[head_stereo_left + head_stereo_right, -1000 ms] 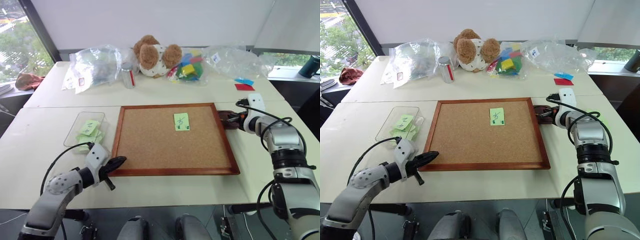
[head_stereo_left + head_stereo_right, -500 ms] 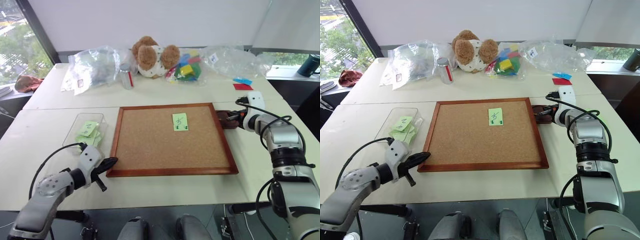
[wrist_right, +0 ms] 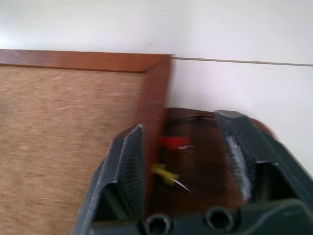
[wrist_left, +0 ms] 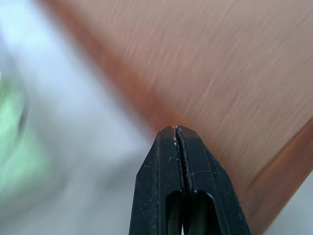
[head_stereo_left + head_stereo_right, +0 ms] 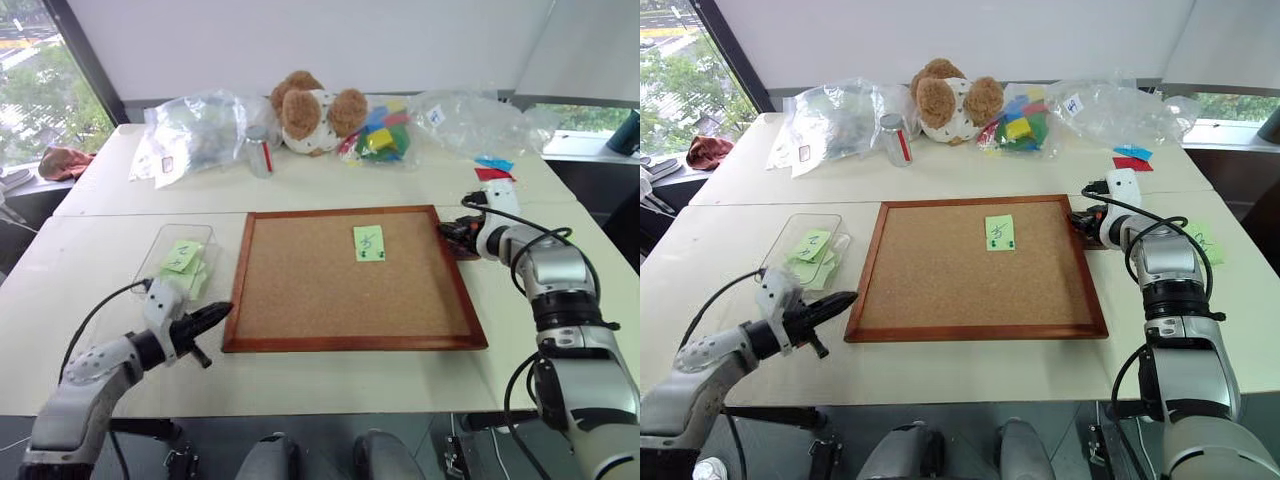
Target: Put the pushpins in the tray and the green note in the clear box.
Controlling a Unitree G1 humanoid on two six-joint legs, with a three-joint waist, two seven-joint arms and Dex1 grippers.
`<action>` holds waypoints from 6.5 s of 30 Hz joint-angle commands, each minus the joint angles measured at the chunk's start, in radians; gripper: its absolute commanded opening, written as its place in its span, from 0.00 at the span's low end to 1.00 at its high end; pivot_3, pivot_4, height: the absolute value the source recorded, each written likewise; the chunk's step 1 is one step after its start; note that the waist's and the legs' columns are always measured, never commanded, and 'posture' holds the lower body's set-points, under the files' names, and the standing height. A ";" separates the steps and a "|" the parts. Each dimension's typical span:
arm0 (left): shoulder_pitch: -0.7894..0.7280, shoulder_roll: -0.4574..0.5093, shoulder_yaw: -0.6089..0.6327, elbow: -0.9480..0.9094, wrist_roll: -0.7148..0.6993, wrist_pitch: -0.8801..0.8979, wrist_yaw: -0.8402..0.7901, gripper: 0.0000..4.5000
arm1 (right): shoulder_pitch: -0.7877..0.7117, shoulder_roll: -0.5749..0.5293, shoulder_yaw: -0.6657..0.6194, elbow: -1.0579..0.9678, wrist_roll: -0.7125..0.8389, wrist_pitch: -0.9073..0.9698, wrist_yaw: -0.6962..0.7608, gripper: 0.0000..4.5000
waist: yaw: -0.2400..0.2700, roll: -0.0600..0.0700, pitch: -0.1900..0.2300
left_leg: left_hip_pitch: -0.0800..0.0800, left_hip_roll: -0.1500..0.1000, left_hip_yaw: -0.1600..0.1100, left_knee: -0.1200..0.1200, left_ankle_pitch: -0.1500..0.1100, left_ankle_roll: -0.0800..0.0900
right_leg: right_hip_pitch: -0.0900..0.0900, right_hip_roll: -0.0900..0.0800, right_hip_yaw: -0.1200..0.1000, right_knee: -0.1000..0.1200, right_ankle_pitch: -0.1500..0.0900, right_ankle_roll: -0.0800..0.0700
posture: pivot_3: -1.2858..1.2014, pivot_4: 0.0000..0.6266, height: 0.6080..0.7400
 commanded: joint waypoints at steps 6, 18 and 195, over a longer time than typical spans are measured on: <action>-0.081 0.045 0.053 -0.171 -0.200 0.153 -0.017 0.00 | -0.010 -0.023 -0.016 -0.047 -0.005 0.011 -0.001 0.50 | -0.005 0.000 0.000 | 0.000 0.000 0.000 0.000 0.000 0.000 | -0.001 0.001 0.000 0.000 0.000 0.000 | 0.52 0.24 1.00; -0.214 -0.035 -0.134 -0.085 -0.088 0.134 0.011 0.00 | 0.044 -0.059 -0.028 -0.268 0.032 0.103 0.043 0.50 | 0.001 0.000 0.000 | -0.001 0.000 0.000 0.000 0.001 -0.002 | -0.001 0.002 0.000 0.000 0.000 0.000 | 0.52 0.24 1.00; -0.309 -0.162 -0.358 0.297 0.291 0.065 0.043 0.00 | 0.157 0.130 0.255 -0.599 0.058 0.181 0.138 0.57 | 0.001 -0.005 -0.002 | 0.005 0.000 -0.001 0.003 0.002 -0.002 | 0.004 0.002 0.000 0.004 0.000 0.001 | 0.52 0.24 1.00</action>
